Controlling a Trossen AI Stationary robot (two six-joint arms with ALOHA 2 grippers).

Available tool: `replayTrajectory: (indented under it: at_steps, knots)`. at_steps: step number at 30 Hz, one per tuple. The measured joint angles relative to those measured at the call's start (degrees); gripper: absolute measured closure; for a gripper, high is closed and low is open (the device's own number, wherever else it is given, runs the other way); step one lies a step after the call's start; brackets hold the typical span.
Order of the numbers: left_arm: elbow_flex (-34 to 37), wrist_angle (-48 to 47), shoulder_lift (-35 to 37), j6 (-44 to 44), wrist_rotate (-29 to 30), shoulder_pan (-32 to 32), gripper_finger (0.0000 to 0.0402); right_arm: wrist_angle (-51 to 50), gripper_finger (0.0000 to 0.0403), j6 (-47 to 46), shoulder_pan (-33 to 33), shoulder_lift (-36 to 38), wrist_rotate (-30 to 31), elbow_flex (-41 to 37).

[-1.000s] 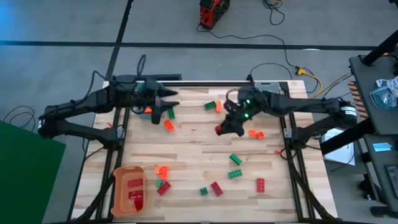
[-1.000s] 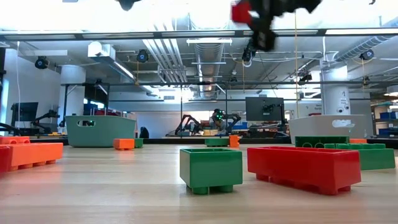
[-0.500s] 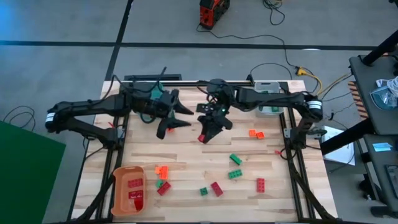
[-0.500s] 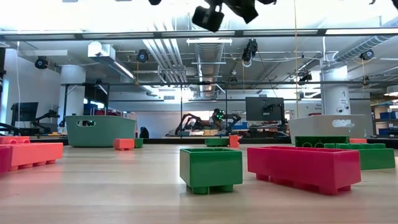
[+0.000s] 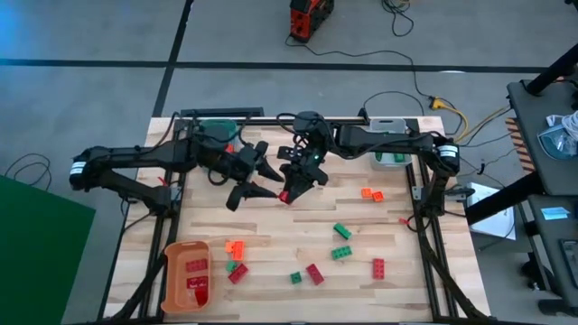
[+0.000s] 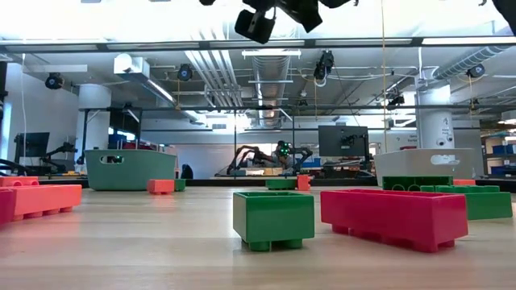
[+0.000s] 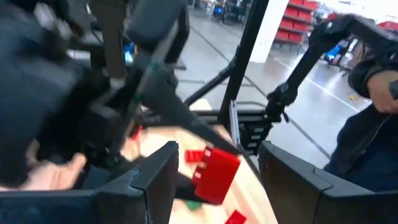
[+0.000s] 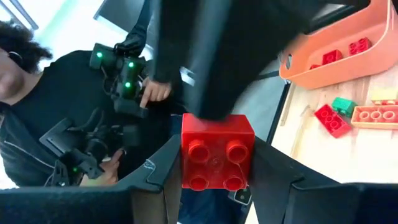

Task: Sort blocks
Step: Put the red game piece into the orange bin

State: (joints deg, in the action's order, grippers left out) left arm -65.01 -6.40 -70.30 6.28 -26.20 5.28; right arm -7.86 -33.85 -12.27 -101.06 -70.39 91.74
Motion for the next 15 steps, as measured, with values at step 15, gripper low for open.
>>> replayTrajectory:
  at_steps: [15]
  knots:
    - [0.0, 1.1, -4.5, -3.9, -4.7, 0.0, 0.0205, -0.1, 0.0270, -0.8, 0.0, 0.4, 0.1, 0.0]
